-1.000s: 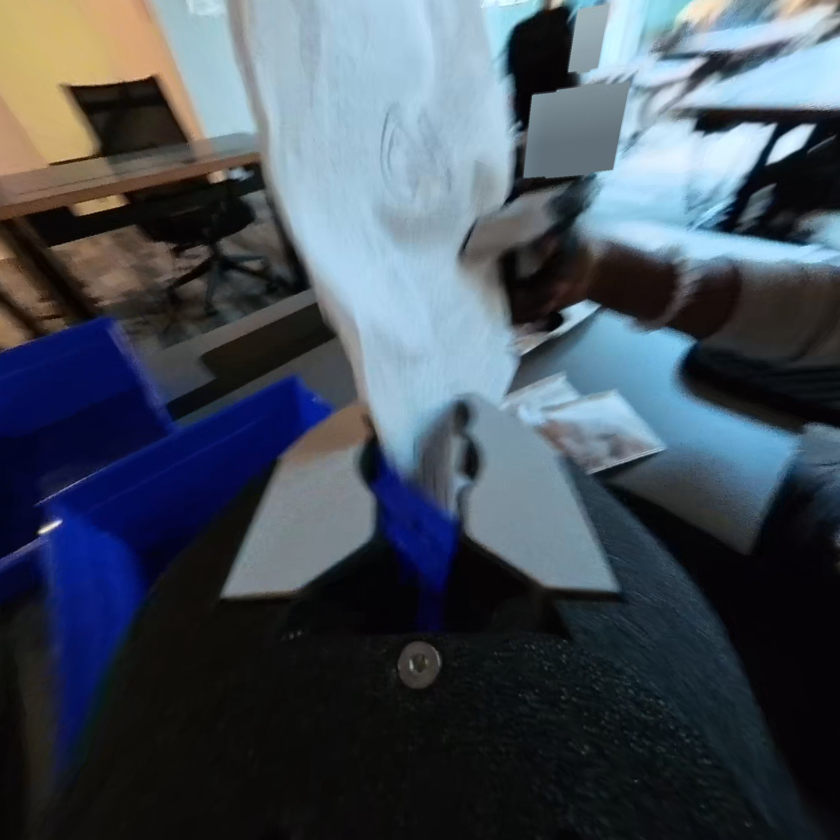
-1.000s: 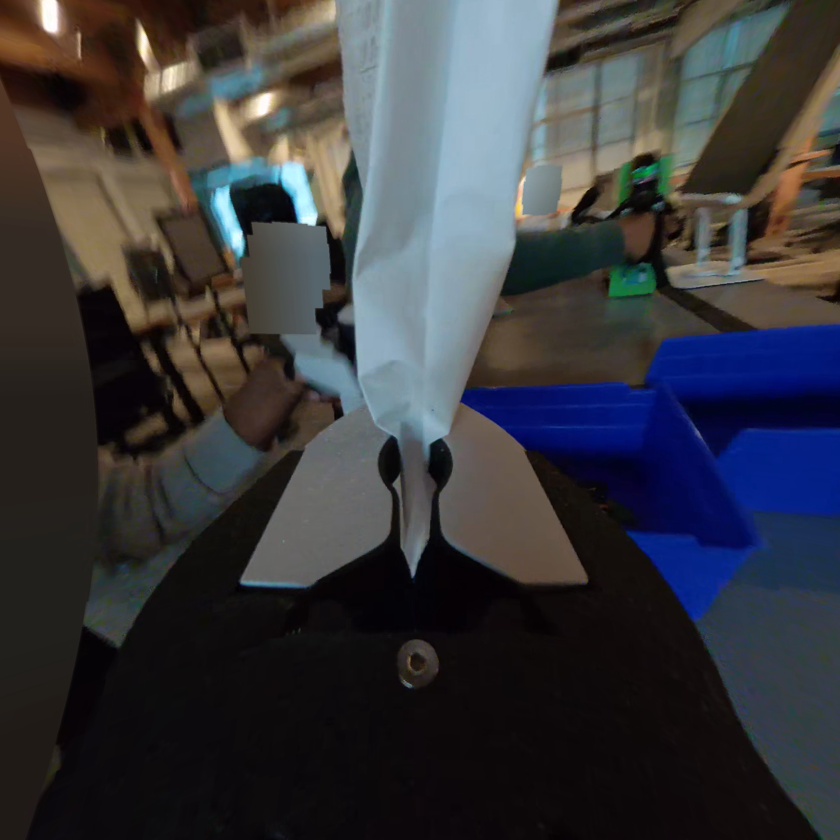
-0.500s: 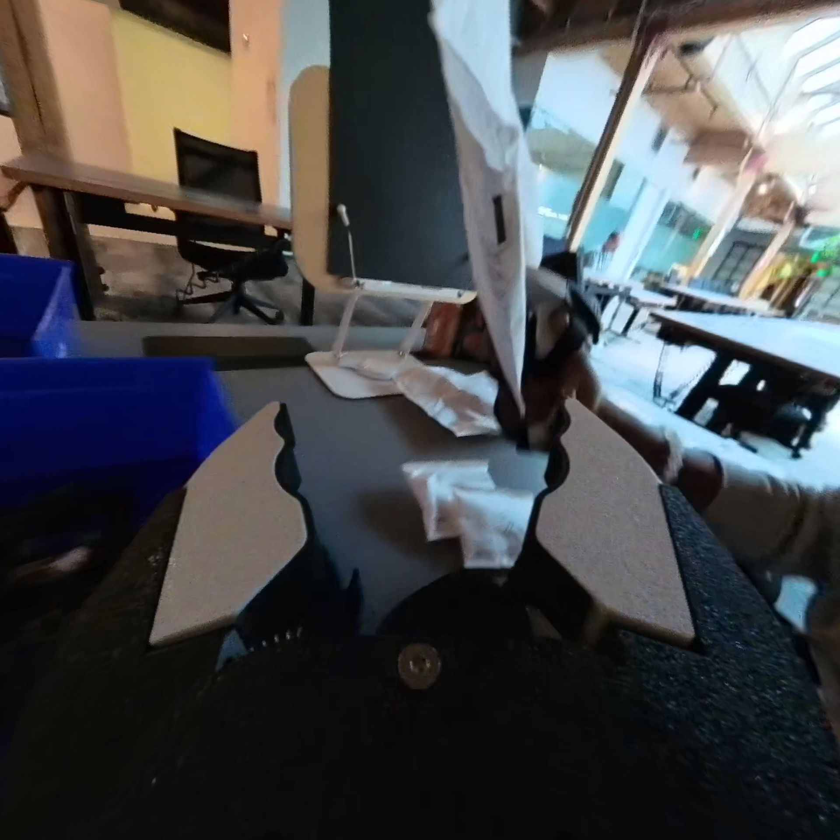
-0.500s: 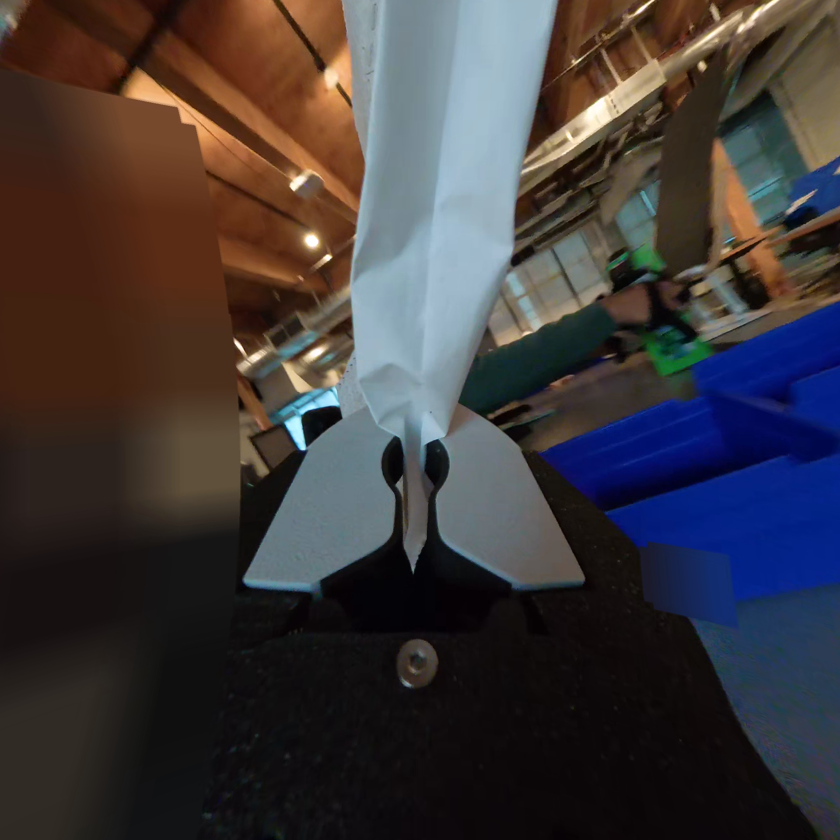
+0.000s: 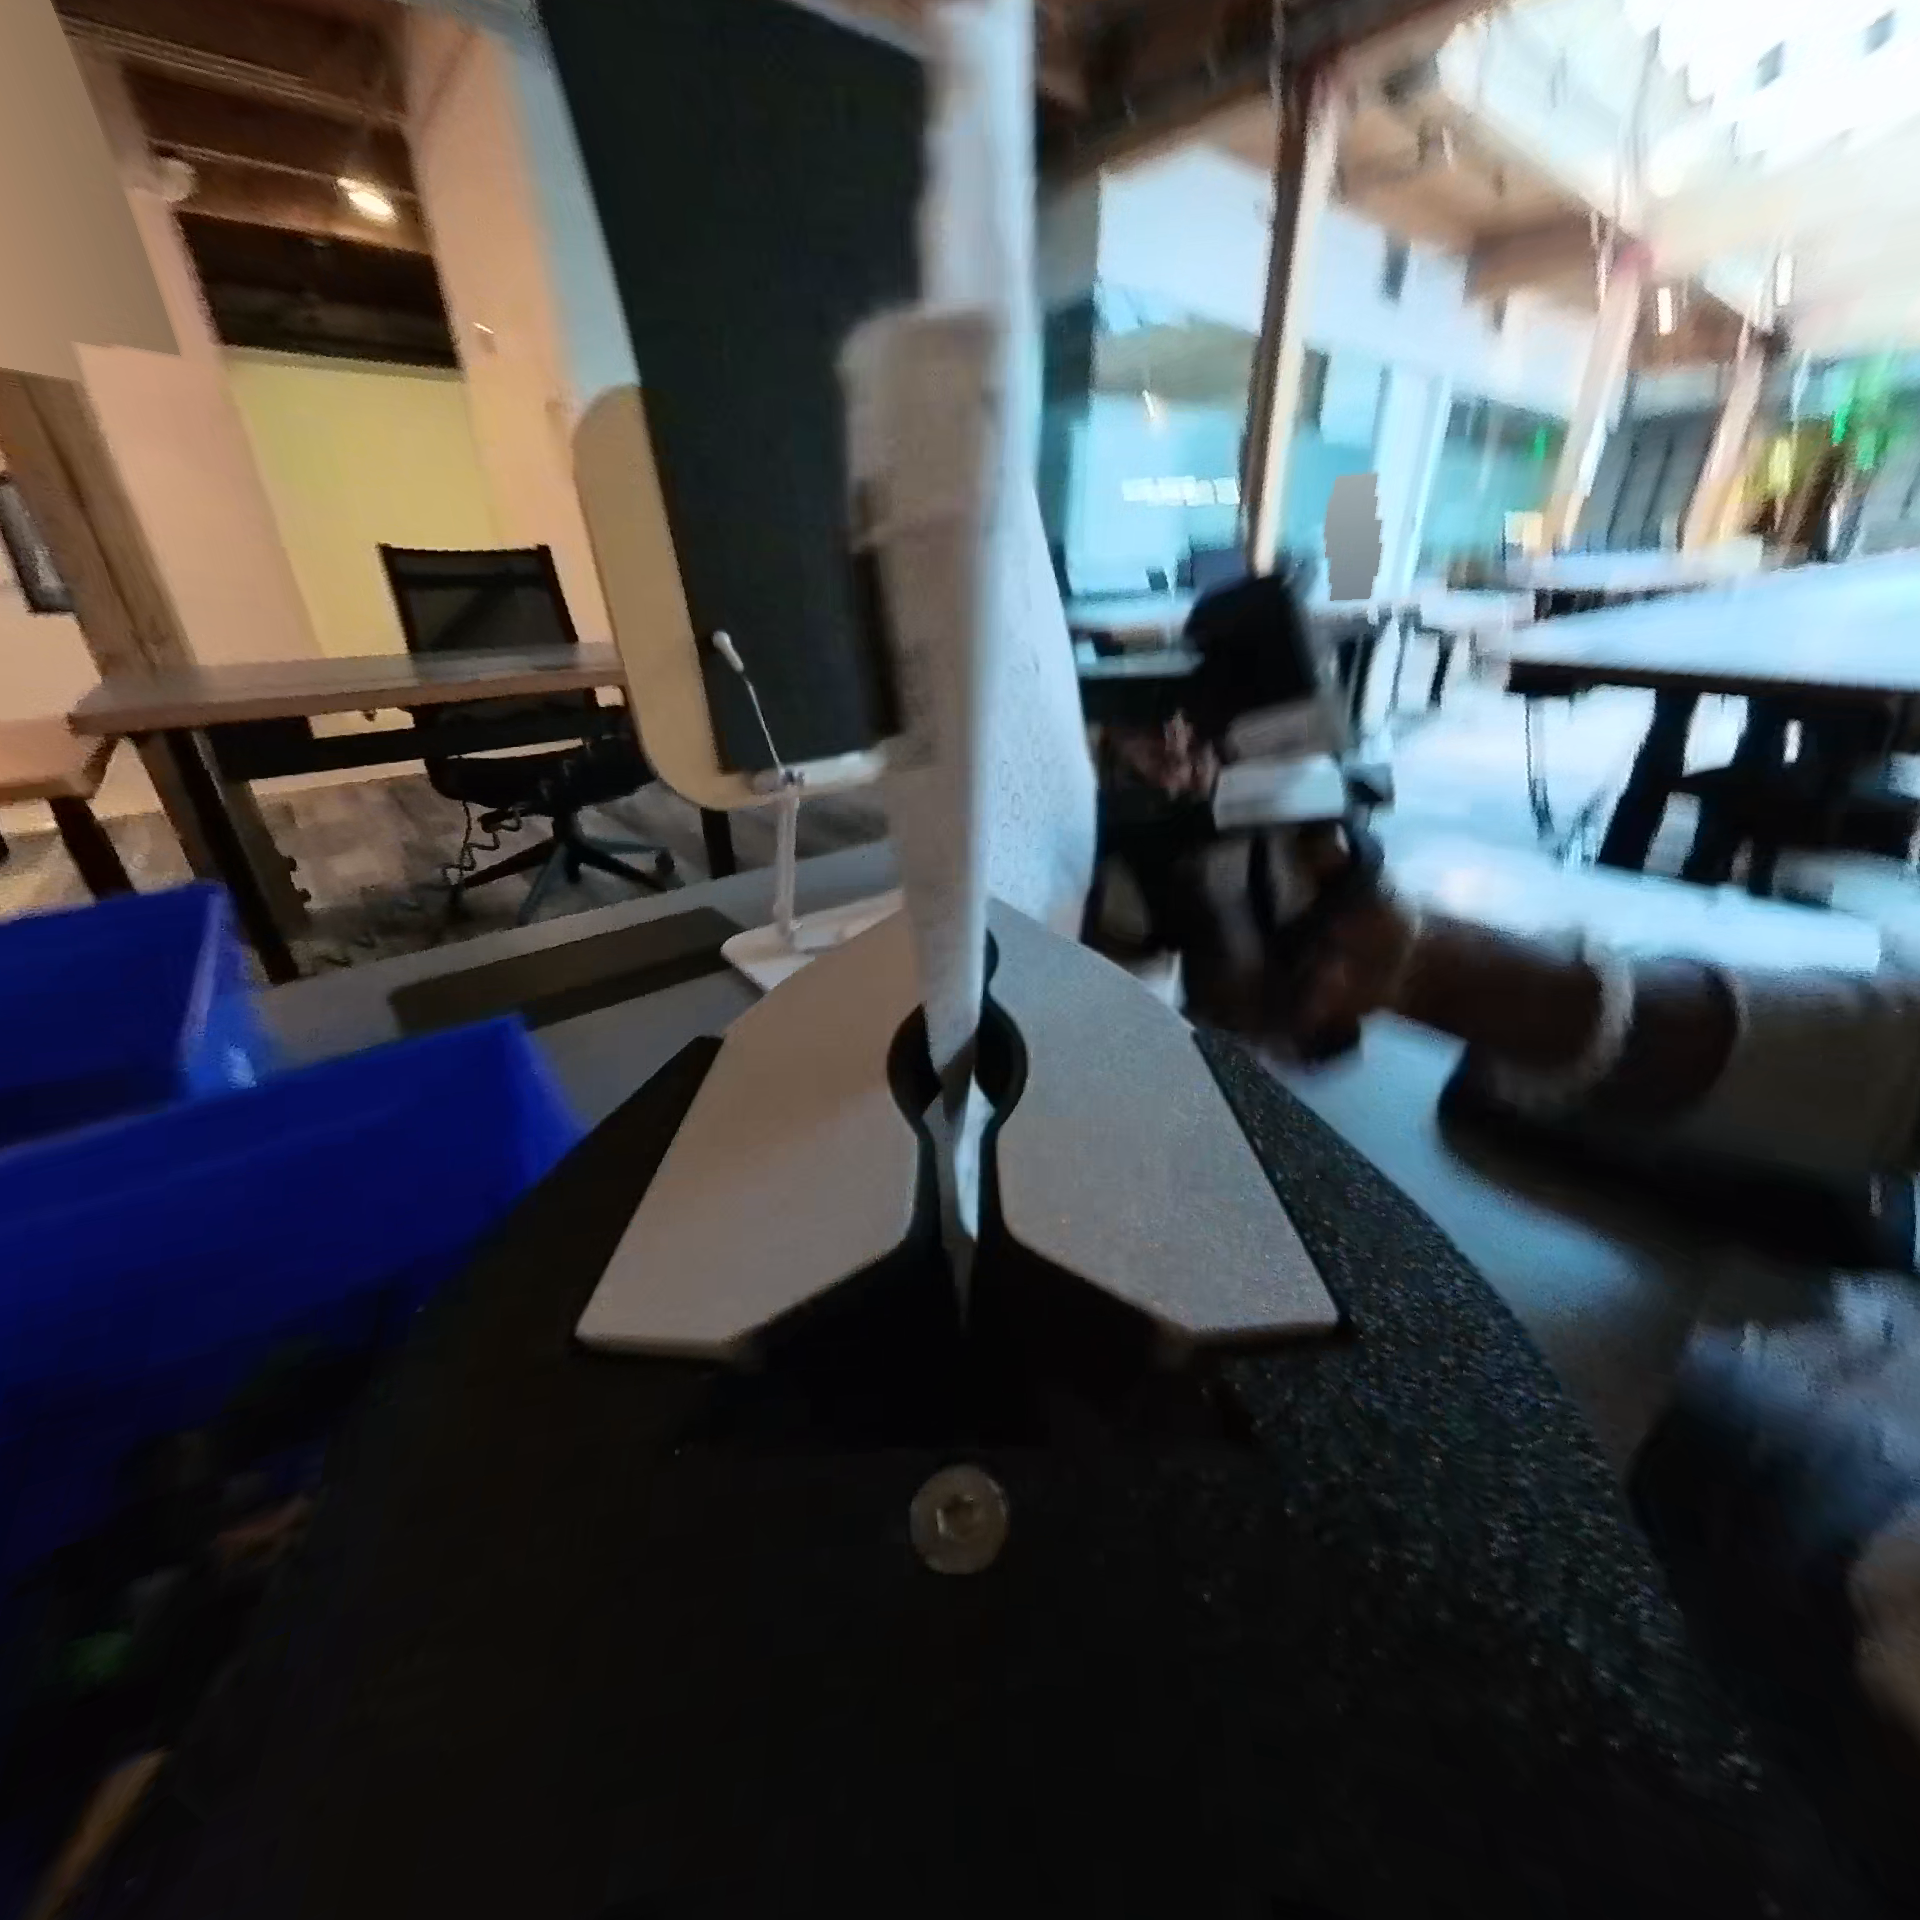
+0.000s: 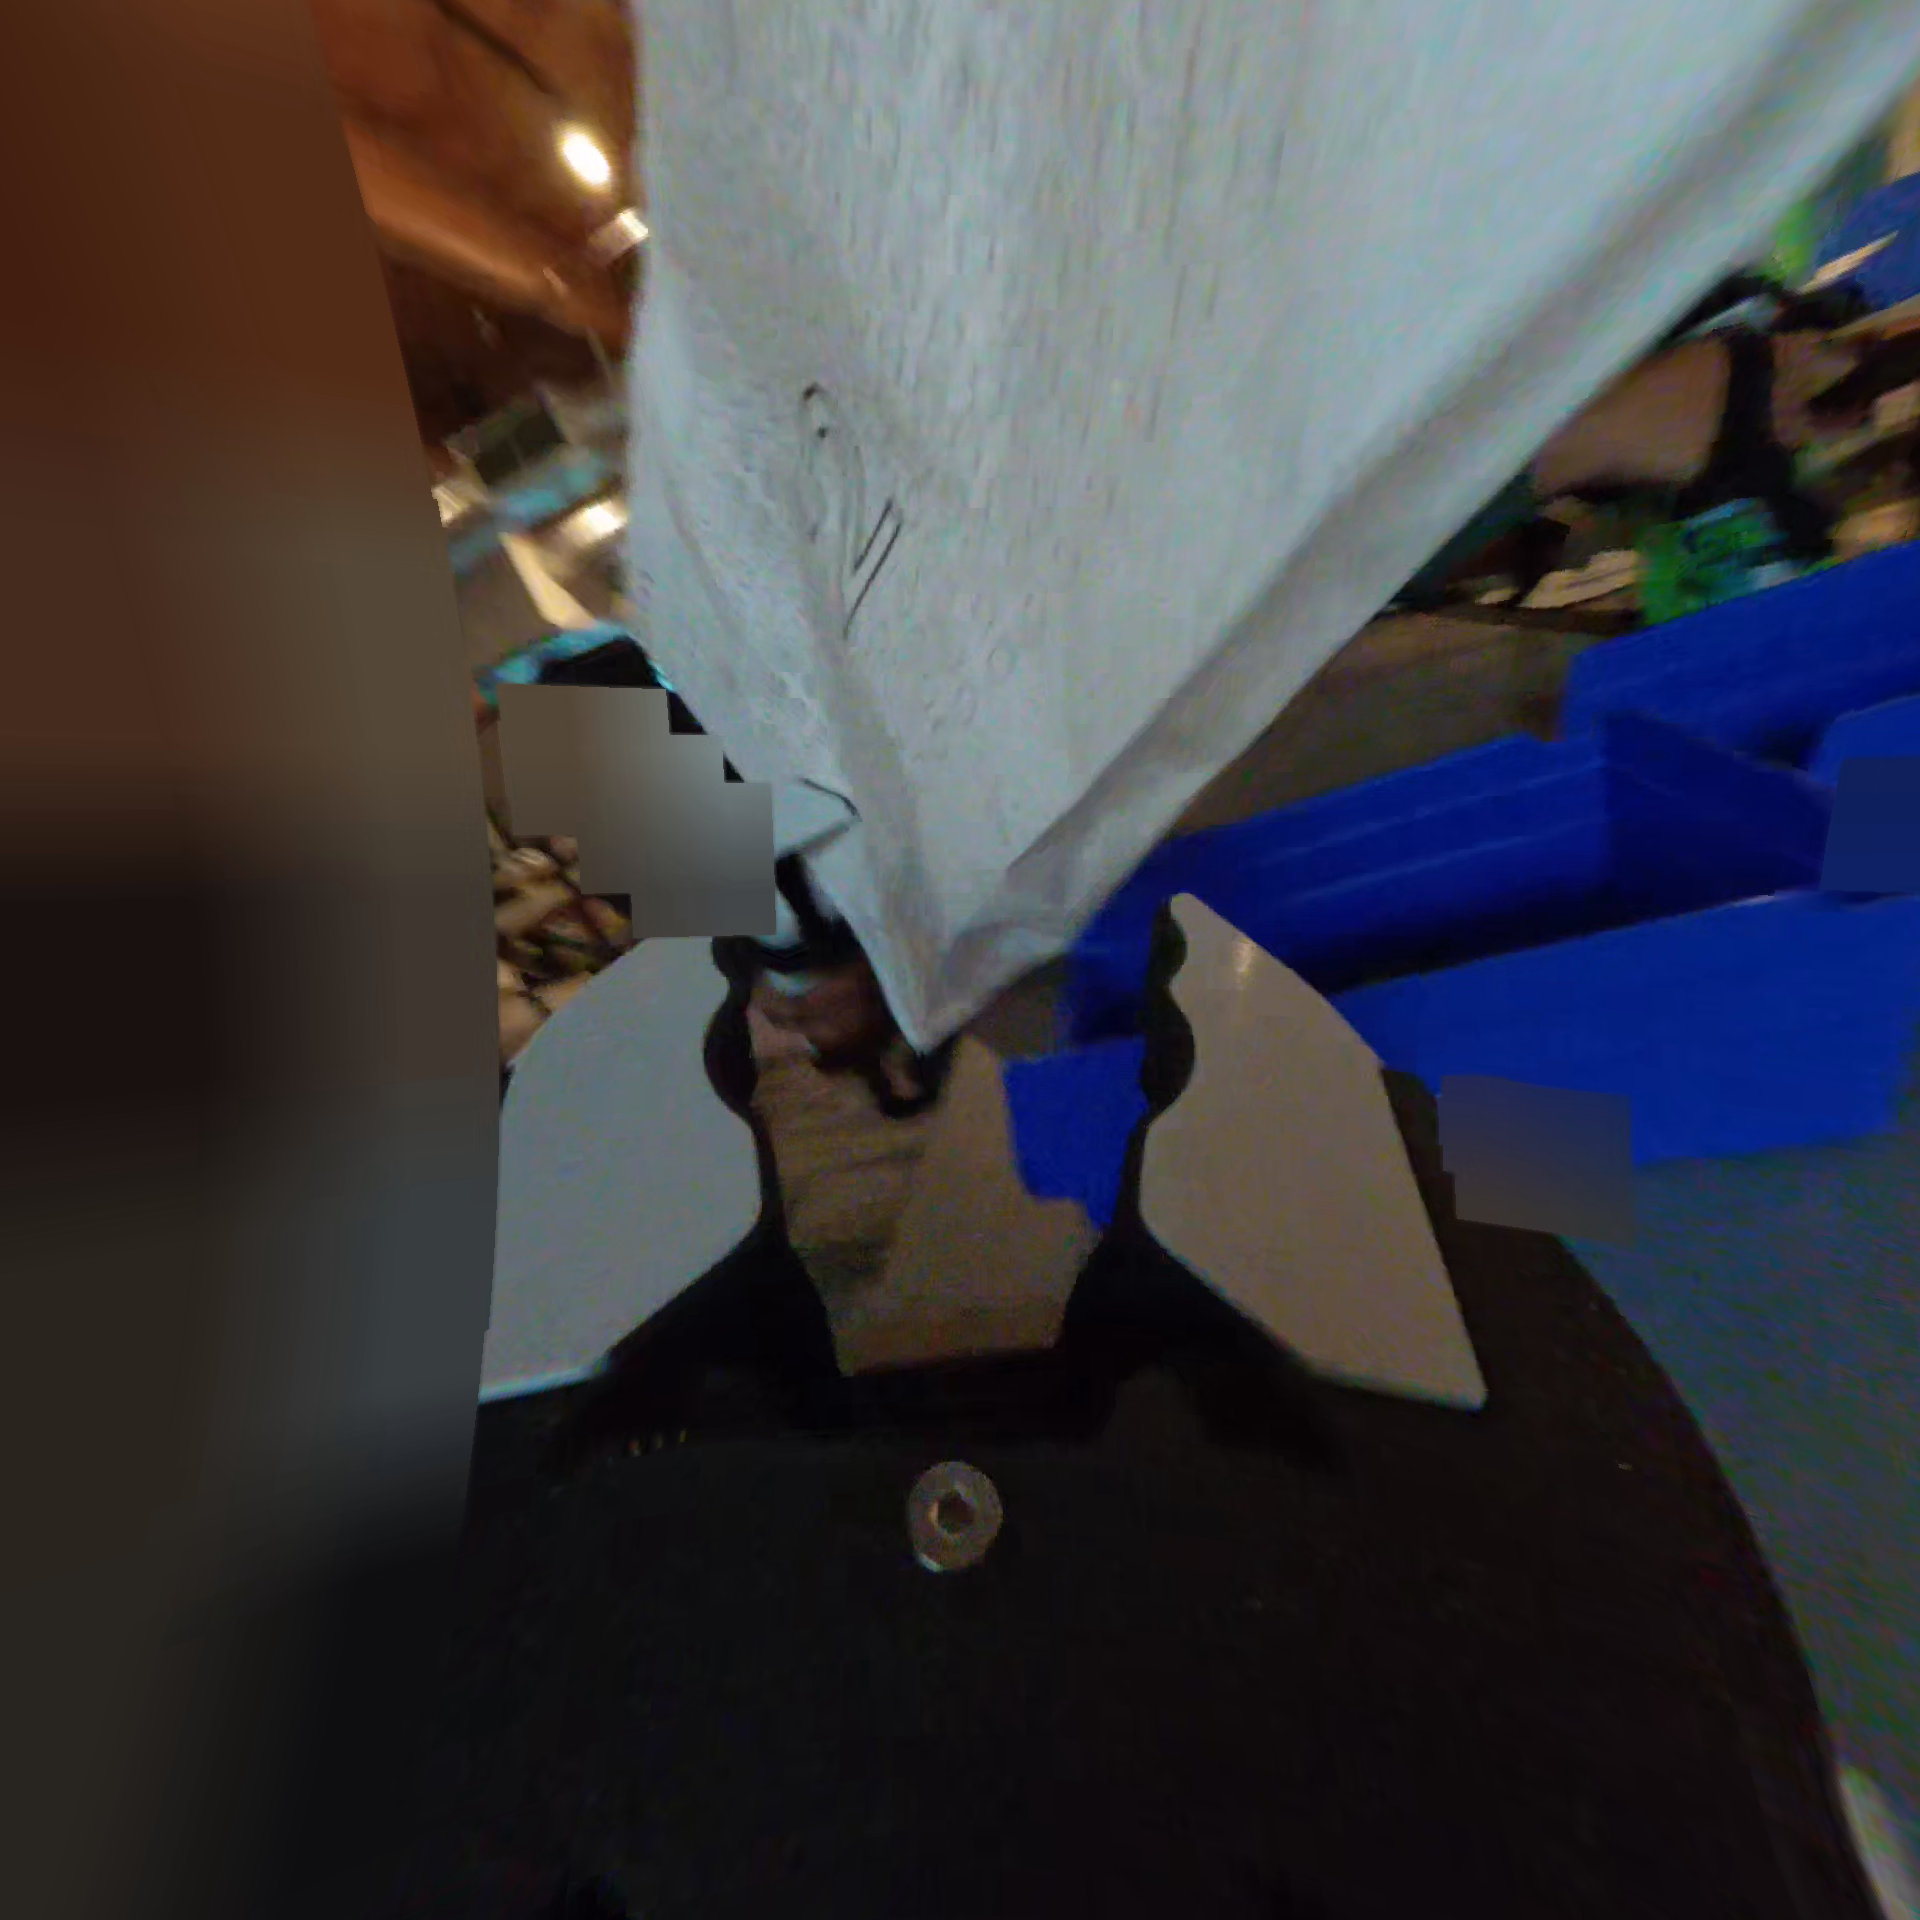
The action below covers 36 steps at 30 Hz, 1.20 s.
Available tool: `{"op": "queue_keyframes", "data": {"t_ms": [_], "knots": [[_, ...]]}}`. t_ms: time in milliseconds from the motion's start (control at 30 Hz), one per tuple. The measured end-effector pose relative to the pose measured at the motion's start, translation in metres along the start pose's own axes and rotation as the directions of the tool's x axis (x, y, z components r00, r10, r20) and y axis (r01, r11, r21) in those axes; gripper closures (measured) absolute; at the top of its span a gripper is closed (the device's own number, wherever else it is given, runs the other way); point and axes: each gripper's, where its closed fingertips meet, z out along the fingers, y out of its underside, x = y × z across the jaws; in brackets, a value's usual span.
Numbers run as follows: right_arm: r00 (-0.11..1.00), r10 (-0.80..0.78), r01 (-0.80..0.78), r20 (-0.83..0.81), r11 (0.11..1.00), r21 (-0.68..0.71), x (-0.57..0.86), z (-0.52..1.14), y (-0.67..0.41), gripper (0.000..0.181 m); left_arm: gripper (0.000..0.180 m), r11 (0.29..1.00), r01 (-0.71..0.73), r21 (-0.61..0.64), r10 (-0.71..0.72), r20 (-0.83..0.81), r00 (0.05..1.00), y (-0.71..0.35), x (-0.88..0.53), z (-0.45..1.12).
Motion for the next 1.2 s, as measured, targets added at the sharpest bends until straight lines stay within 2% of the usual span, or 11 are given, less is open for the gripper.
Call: {"op": "queue_keyframes", "data": {"t_ms": [33,167,267,400,500,633,733,833,1000,1100,1200], "knots": [[0.993,-0.082,0.08,-0.08,0.996,-0.028,0.01,-0.015,-0.005,0.107,0.18,0.999,-0.032,-0.035,0.031,-0.034,0.999,-0.001,-0.002,-0.007],[0.866,-0.421,0.368,-0.27,0.902,-0.226,0.029,-0.073,-0.042,0.102,0.18,0.967,-0.107,-0.23,0.082,-0.117,0.99,0.006,-0.018,-0.028],[0.709,-0.651,0.527,-0.271,0.744,-0.411,0.02,-0.087,-0.077,0.106,0.18,0.924,-0.153,-0.35,0.101,-0.162,0.982,0.011,-0.024,-0.036],[0.533,-0.846,0.63,-0.002,0.398,-0.667,-0.001,-0.05,-0.084,0.108,0.18,0.863,-0.219,-0.454,0.115,-0.245,0.963,0.02,-0.016,-0.028],[0.382,-0.898,0.706,0.217,0.132,-0.696,-0.014,-0.004,-0.07,0.132,0.18,0.81,-0.292,-0.509,0.165,-0.281,0.945,0.025,-0.011,-0.018],[0.496,-0.755,0.613,0.428,-0.044,-0.789,-0.014,0.015,-0.016,0.114,0.18,0.788,-0.33,-0.519,0.184,-0.313,0.932,0.026,-0.005,-0.007],[0.418,-0.803,0.582,0.425,-0.123,-0.804,0.006,0.02,-0.016,0.173,0.18,0.796,-0.334,-0.505,0.188,-0.319,0.929,0.025,-0.005,-0.001],[0.475,-0.824,0.563,0.31,0.013,-0.827,0.013,0.021,-0.022,0.178,0.17,0.831,-0.313,-0.459,0.253,-0.189,0.949,0.011,-0.026,-0.001],[0.639,-0.769,0.424,-0.022,0.376,-0.824,0.035,-0.011,-0.048,0.179,0.098,0.833,-0.153,-0.532,0.232,0.084,0.969,0.028,-0.061,-0.027],[0.763,-0.604,0.291,-0.23,0.638,-0.713,0.044,-0.032,-0.058,0.18,0.085,0.769,-0.112,-0.63,0.244,0.127,0.961,0.069,-0.052,-0.038],[0.862,-0.352,0.137,-0.364,0.854,-0.502,0.048,-0.047,-0.071,0.181,0.089,0.691,-0.133,-0.71,0.339,0.157,0.928,0.111,-0.048,-0.043]]}}
